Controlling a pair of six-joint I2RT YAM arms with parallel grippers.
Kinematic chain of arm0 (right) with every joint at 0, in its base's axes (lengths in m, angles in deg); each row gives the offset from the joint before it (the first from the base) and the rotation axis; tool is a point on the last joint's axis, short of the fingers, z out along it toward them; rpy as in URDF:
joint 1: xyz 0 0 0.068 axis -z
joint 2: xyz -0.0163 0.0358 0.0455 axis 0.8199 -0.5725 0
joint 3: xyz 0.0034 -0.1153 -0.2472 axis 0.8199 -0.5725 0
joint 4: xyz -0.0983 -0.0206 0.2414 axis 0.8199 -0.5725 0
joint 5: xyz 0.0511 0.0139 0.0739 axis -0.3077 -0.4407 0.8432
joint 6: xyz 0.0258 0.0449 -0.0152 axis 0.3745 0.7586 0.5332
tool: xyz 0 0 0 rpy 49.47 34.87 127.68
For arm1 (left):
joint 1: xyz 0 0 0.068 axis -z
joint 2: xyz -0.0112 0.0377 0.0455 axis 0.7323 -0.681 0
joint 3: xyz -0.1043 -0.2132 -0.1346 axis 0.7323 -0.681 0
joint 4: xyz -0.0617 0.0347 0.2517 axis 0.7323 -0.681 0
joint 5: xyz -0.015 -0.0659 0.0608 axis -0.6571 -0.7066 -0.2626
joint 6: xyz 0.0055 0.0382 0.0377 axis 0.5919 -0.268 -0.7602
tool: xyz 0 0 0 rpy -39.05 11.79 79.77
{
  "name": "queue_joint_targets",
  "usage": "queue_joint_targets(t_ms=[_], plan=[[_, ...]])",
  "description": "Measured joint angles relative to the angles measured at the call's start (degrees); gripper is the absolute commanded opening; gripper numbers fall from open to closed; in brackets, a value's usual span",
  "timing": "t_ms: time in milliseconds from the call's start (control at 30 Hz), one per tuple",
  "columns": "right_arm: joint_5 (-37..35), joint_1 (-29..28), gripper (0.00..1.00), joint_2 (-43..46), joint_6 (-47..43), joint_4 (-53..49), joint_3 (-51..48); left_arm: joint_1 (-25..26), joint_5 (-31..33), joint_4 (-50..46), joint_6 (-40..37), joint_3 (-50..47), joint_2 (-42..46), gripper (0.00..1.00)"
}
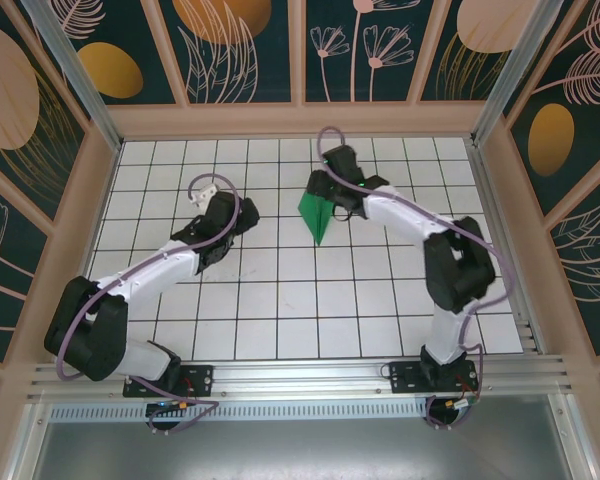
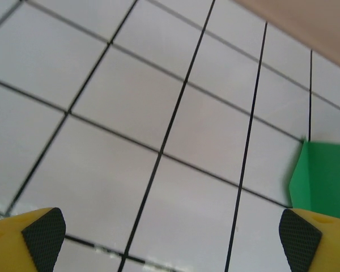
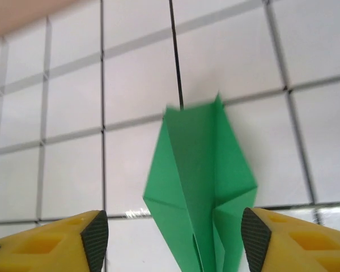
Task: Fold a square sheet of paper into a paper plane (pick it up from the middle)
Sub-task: Reset both arms
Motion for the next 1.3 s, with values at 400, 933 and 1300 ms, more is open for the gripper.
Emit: queue_joint_targets(t_ms=[400,933,1300], plan=[[-15.3,13.7,0.99,25.3,-9.7,13.2,-27.7,-10.5,14.1,11.2,-15.8,-7.0,6.1,0.98],[-18.0,29.0,0.99,26.4,-21.9,47.9,-57.4,-23.7,11.8,47.3,-36.4,-30.1,2.7,0.98],[-5.6,30.1,0.99,18.4,-29.7,71.6,-62.9,-27.0,-4.5,68.4,-39.3,-34.7,-3.2,0.98]])
